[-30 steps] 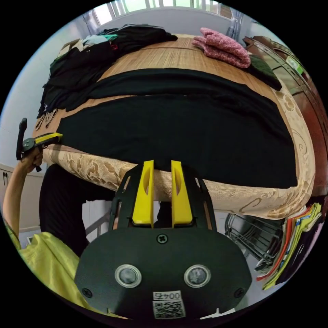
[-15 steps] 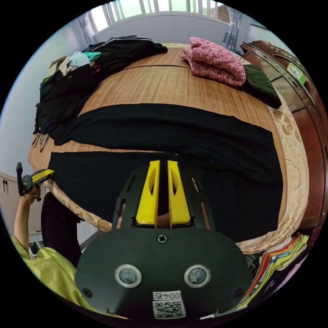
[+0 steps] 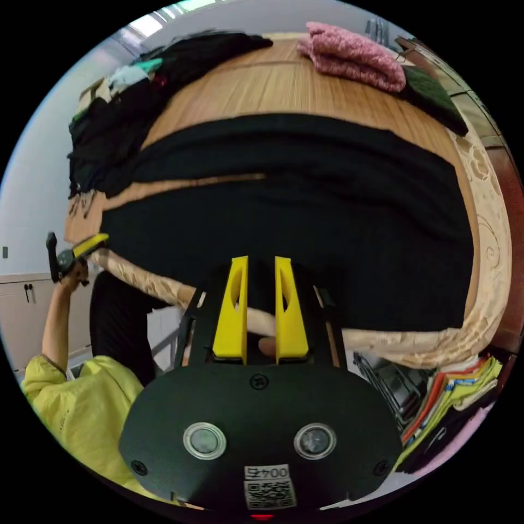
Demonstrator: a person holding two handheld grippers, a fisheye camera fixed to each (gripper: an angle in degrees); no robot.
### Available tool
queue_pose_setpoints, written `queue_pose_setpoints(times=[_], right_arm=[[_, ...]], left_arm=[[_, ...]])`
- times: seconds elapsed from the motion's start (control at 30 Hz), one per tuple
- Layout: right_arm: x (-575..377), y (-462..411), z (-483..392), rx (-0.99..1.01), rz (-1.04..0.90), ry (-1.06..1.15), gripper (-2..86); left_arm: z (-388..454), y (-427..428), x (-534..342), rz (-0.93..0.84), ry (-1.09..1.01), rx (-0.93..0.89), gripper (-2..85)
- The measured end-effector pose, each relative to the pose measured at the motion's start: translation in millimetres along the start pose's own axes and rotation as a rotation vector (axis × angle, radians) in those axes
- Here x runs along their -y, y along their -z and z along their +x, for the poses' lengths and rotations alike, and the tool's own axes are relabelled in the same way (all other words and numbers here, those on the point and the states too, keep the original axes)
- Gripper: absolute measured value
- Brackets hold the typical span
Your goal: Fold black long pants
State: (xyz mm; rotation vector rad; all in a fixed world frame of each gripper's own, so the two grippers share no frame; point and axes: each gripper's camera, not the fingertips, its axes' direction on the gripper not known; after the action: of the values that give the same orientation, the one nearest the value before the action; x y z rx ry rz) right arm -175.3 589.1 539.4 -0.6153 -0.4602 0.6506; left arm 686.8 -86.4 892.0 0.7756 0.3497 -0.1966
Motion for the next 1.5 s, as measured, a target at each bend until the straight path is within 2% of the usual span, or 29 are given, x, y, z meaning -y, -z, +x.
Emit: queue_pose_setpoints(times=[0.13, 0.47, 0.7, 1.27, 1.37, 1.43, 1.5], right_arm=[[8, -35, -7, -0.064, -0.176, 0.01, 7.8], [76, -75, -41, -0.267, -0.35, 0.194, 6.9], [104, -92, -47, -0.282, -0.36, 0.148, 7.0], [163, -126, -49, -0.266, -0.426, 0.201, 7.2], [170, -130, -48, -0.267, -0.433, 0.208, 7.0], [175, -132, -46, -0.258, -0.433, 0.2, 7.0], [179, -134, -44, -0.247, -0.435, 0.198, 7.0]], left_arm=[[-5, -2, 0, -0.001, -0.011, 0.005, 0.2], [-24, -10, -5, 0.021, 0.022, -0.028, 0.3], [-36, -17, -6, 0.033, 0.019, -0.031, 0.3], [-57, -37, 8, -0.014, -0.053, 0.006, 1.9], [-71, -34, 10, 0.017, -0.099, -0.118, 5.4], [-102, -25, 17, 0.083, -0.019, -0.23, 8.6], [-130, -15, 25, 0.163, 0.056, -0.219, 9.4]])
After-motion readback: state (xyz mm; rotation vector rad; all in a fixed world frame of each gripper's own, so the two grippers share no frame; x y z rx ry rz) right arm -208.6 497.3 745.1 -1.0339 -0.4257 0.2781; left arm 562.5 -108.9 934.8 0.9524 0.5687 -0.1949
